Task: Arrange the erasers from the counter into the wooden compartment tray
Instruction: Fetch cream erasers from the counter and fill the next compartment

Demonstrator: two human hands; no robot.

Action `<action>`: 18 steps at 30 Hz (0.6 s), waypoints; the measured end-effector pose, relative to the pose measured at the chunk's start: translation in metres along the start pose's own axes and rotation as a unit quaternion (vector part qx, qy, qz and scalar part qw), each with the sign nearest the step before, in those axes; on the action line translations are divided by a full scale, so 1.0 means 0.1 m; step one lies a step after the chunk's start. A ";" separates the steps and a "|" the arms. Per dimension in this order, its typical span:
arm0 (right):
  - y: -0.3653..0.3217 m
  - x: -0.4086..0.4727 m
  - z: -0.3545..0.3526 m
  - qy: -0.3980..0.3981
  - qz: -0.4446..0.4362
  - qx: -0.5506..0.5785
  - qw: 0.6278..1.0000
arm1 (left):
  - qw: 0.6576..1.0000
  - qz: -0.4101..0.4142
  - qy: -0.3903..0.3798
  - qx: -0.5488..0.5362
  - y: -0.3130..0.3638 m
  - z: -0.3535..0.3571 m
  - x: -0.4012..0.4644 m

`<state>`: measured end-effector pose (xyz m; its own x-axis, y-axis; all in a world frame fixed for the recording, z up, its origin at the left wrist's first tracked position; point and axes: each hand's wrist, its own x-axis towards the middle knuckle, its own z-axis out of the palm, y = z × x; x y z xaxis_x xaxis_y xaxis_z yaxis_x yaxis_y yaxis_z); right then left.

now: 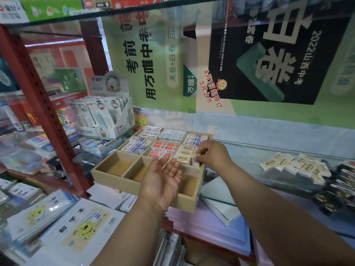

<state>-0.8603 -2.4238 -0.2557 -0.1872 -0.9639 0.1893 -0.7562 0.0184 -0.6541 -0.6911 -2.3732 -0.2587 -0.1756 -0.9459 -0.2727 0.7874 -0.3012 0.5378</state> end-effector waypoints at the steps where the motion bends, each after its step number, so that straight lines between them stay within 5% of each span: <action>1: -0.01 0.01 0.02 -0.002 -0.004 -0.009 1.000 | 1.000 0.000 0.000 0.000 0.00 0.00 0.00; 9: -0.04 0.01 0.06 -0.005 -0.007 0.014 1.000 | 0.999 0.003 -0.035 0.016 0.02 -0.07 -0.04; 14: 0.24 -0.18 -0.12 0.098 -0.038 0.048 0.993 | 0.995 0.012 -0.038 0.088 0.06 -0.03 -0.08; 18: 0.87 -0.28 -0.57 0.177 0.039 -0.074 0.981 | 0.984 0.005 -0.058 0.168 -0.13 0.28 -0.20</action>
<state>-0.9568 -2.3797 -0.2759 -0.4346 -0.8059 0.4022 -0.8084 0.1522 -0.5686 -0.7144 -2.3542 -0.2379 -0.2496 -0.9509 -0.1832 0.5537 -0.2954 0.7785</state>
